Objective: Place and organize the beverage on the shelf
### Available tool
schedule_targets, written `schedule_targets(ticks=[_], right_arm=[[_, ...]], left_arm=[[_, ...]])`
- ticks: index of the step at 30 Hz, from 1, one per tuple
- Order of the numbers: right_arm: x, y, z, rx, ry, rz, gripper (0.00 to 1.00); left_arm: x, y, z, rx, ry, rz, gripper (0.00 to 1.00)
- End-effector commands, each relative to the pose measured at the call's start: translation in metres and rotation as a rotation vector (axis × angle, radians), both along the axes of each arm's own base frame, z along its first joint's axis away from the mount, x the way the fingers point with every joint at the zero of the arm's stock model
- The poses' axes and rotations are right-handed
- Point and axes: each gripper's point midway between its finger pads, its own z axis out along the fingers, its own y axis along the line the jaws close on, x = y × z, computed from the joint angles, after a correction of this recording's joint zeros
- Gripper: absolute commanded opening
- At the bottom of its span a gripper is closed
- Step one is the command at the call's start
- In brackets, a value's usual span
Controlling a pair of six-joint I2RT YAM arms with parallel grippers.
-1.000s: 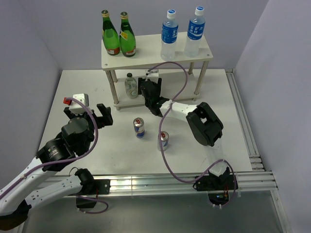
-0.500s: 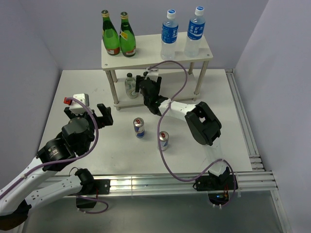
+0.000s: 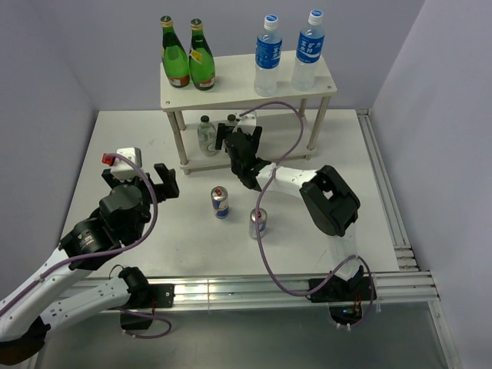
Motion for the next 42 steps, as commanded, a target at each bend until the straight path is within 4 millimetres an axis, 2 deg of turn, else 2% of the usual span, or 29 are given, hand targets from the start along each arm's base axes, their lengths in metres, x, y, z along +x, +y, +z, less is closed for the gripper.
schedule_targets(ticks=[1, 3, 4, 6, 7, 12, 13, 14, 16, 17, 18, 19, 20, 21, 22, 23, 24, 26, 27, 28, 29, 30, 32, 33, 35, 36, 39, 42], right_arm=[[-0.014, -0.006, 0.044, 0.088, -0.088, -0.032, 1.0], [-0.021, -0.006, 0.048, 0.091, -0.092, -0.027, 1.0], [-0.025, -0.008, 0.042, 0.08, -0.084, -0.03, 1.0], [-0.032, -0.008, 0.048, 0.085, -0.096, -0.023, 1.0], [-0.035, -0.008, 0.043, 0.078, -0.087, -0.022, 1.0], [-0.057, -0.023, 0.052, 0.077, -0.086, -0.045, 1.0], [-0.068, -0.024, 0.047, 0.064, -0.075, -0.044, 1.0], [-0.078, -0.034, 0.063, 0.077, -0.094, -0.066, 1.0], [-0.098, -0.046, 0.063, 0.054, -0.09, -0.083, 1.0], [-0.112, -0.045, 0.064, 0.041, -0.073, -0.067, 1.0], [-0.125, -0.05, 0.084, 0.095, -0.088, -0.05, 1.0], [-0.134, -0.056, 0.084, 0.093, -0.073, -0.047, 1.0], [-0.152, -0.062, 0.091, 0.081, -0.05, -0.034, 1.0], [-0.162, -0.066, 0.093, 0.093, -0.042, -0.036, 1.0], [-0.175, -0.08, 0.081, 0.035, -0.009, -0.064, 1.0], [-0.198, -0.078, 0.096, 0.077, -0.025, -0.027, 1.0], [-0.211, -0.079, 0.089, 0.078, -0.011, -0.005, 1.0], [-0.241, -0.097, 0.088, 0.058, 0.008, -0.009, 1.0], [-0.265, -0.085, 0.084, 0.101, 0.027, 0.051, 1.0], [-0.276, -0.091, 0.078, 0.099, 0.034, 0.042, 1.0], [-0.29, -0.102, 0.065, 0.043, 0.069, 0.058, 1.0], [-0.309, -0.092, 0.054, 0.09, 0.098, 0.112, 1.0], [-0.327, -0.094, 0.032, 0.063, 0.143, 0.156, 1.0], [-0.341, -0.089, 0.012, 0.061, 0.167, 0.202, 1.0], [-0.355, -0.083, -0.011, 0.06, 0.209, 0.245, 1.0], [-0.359, -0.085, -0.029, 0.069, 0.235, 0.243, 1.0], [-0.366, -0.079, -0.057, 0.081, 0.268, 0.252, 1.0], [-0.364, -0.071, -0.069, 0.08, 0.25, 0.253, 1.0]], left_arm=[[0.003, 0.001, -0.001, 0.006, 0.0, 0.011, 0.99], [0.004, 0.002, -0.001, 0.005, -0.001, 0.016, 0.99], [0.004, 0.002, -0.002, 0.006, 0.0, 0.017, 0.99], [0.005, 0.002, -0.003, 0.009, 0.004, 0.02, 0.99], [0.005, 0.002, -0.003, 0.012, 0.005, 0.022, 0.99], [0.007, 0.002, -0.006, 0.026, 0.014, 0.031, 0.99], [0.008, 0.001, -0.006, 0.025, 0.015, 0.028, 0.99], [0.009, 0.0, -0.008, 0.029, 0.019, 0.023, 1.0], [0.009, -0.001, -0.008, 0.031, 0.022, 0.018, 0.99], [0.01, -0.001, -0.008, 0.031, 0.022, 0.02, 0.99], [0.011, -0.003, -0.008, 0.032, 0.025, 0.012, 0.99], [0.011, -0.003, -0.009, 0.032, 0.027, 0.009, 0.99], [0.012, -0.004, -0.009, 0.03, 0.027, 0.006, 0.99], [0.012, -0.006, -0.01, 0.026, 0.032, -0.005, 0.99], [0.013, -0.009, -0.011, 0.026, 0.036, -0.015, 0.99], [0.014, -0.012, -0.014, 0.031, 0.043, -0.024, 0.99], [0.015, -0.015, -0.015, 0.039, 0.049, -0.039, 0.99], [0.018, -0.019, -0.022, 0.064, 0.078, -0.036, 0.99], [0.019, -0.019, -0.024, 0.072, 0.087, -0.034, 0.99], [0.019, -0.021, -0.024, 0.074, 0.092, -0.04, 0.99], [0.02, -0.022, -0.025, 0.076, 0.095, -0.046, 0.99], [0.02, -0.023, -0.025, 0.075, 0.095, -0.051, 0.99], [0.019, -0.024, -0.023, 0.062, 0.087, -0.061, 0.99], [0.018, -0.024, -0.023, 0.063, 0.085, -0.065, 0.99], [0.017, -0.023, -0.021, 0.057, 0.078, -0.065, 0.99], [0.017, -0.023, -0.022, 0.059, 0.08, -0.065, 1.0], [0.016, -0.023, -0.023, 0.058, 0.083, -0.064, 0.99], [0.016, -0.021, -0.021, 0.053, 0.078, -0.061, 0.99]])
